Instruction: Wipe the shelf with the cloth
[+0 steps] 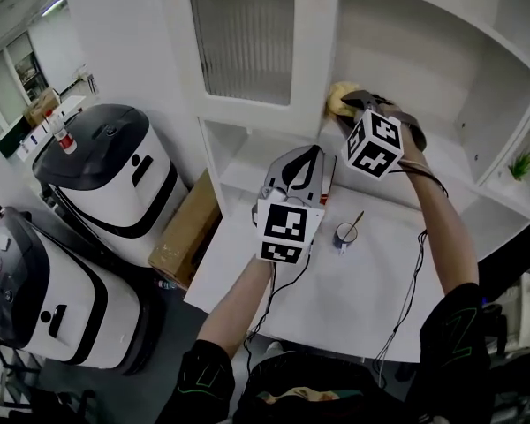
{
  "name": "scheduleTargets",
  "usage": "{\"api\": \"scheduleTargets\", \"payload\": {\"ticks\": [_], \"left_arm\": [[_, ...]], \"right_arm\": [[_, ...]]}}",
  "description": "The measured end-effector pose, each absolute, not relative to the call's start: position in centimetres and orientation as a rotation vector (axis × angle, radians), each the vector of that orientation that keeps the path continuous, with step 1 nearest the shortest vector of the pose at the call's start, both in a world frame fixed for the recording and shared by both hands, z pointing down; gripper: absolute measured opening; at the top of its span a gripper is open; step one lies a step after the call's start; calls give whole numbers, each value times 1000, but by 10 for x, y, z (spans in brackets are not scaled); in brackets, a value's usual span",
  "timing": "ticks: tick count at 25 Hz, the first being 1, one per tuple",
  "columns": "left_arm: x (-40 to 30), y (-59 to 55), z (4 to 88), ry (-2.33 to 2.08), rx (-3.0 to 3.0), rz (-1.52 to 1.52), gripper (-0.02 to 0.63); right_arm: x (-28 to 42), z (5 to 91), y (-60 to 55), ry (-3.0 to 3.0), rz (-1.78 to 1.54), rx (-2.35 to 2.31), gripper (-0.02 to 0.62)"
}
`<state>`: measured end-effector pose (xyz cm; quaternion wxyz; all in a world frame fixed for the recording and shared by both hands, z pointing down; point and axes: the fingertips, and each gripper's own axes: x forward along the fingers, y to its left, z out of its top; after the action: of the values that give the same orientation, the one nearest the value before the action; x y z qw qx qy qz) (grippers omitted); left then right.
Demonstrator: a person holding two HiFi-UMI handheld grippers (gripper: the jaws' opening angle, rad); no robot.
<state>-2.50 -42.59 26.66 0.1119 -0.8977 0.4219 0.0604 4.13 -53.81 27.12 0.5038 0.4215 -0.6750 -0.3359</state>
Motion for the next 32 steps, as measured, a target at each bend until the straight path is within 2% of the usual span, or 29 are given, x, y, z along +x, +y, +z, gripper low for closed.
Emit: {"api": "scheduleTargets", "payload": {"ticks": [17, 32], "left_arm": [[-13, -430, 303, 1078, -2824, 239, -2], [-2, -426, 314, 1006, -2880, 230, -2]], "right_arm": [[18, 278, -494, -1538, -798, 914, 110], [30, 287, -478, -1254, -884, 872, 109]]}}
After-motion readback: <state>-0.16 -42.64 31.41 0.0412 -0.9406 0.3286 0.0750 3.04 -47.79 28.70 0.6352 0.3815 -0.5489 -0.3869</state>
